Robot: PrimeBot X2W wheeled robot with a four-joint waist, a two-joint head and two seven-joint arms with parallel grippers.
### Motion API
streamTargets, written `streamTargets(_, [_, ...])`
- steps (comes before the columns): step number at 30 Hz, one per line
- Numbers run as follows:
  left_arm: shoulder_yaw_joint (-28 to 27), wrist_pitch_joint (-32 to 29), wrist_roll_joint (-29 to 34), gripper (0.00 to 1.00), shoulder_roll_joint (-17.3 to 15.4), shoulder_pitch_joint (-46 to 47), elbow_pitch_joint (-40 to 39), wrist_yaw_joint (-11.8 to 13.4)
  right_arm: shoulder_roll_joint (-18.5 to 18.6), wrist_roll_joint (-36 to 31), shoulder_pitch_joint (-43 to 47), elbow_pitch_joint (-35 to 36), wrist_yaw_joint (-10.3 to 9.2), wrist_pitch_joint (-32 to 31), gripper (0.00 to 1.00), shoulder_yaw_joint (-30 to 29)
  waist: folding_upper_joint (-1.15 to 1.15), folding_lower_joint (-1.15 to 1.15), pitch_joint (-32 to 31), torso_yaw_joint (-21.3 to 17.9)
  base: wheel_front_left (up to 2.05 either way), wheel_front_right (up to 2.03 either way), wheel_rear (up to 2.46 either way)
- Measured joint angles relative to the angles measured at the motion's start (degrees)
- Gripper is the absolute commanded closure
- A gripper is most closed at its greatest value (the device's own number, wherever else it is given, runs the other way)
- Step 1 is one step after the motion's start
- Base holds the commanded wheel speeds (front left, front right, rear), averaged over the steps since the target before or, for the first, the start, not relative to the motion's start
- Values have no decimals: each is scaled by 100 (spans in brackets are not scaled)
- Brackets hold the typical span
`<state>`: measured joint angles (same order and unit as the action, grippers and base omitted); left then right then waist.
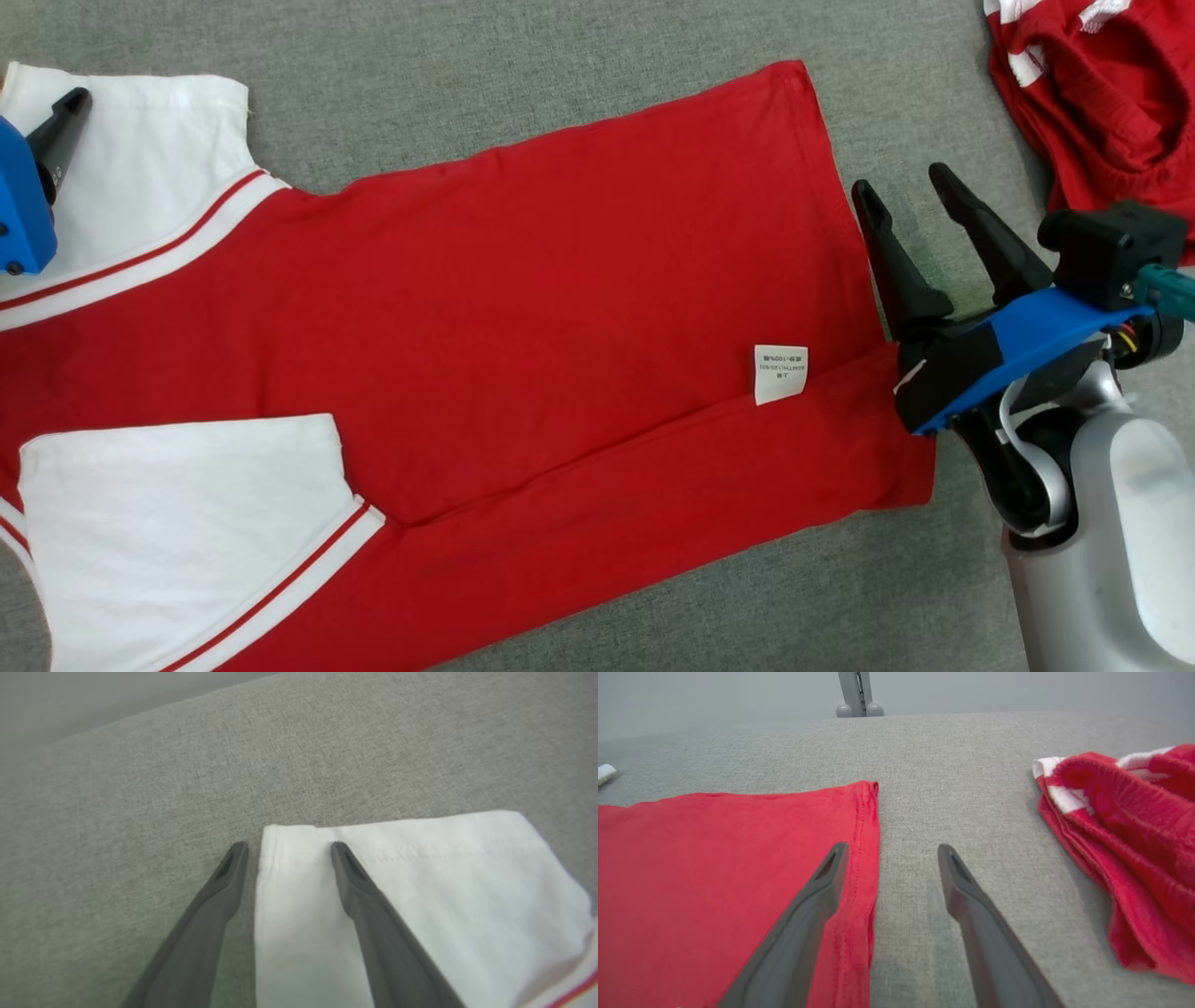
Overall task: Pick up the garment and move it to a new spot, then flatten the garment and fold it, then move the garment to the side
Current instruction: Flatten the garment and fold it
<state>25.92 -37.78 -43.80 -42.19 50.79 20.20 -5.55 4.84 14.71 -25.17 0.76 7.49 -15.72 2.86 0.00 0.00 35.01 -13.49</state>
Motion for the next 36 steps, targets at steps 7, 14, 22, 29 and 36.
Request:
streamTargets(7, [179, 85, -7, 100, 111, 9, -118, -75, 79, -58, -276, -101, 0, 3, 0, 42, 0, 1, -30, 108, 0, 0, 0])
streamTargets(14, [332, 846, 245, 100, 283, 92, -256, -134, 475, -174, -1002, -636, 0, -564, 0, -18, 0, 1, -222, 470, 0, 0, 0])
streamTargets(22, [613, 1325, 193, 100, 446, 169, -597, -159, 889, -211, -1958, -1804, 0, -1491, 0, 125, 0, 0, -341, 959, 0, 0, 0])
streamTargets(29, [857, 1546, 90, 100, 524, 166, -768, -185, 989, -116, -2243, -2446, 0, -2005, 0, 318, 0, 1, -354, 1188, 0, 0, 0])
streamTargets(36, [1058, 1661, -14, 100, 527, 168, -813, -185, 1045, -83, -2395, -2708, 0, -2151, 73, 495, 0, 0, -390, 1237, 0, 0, 0])
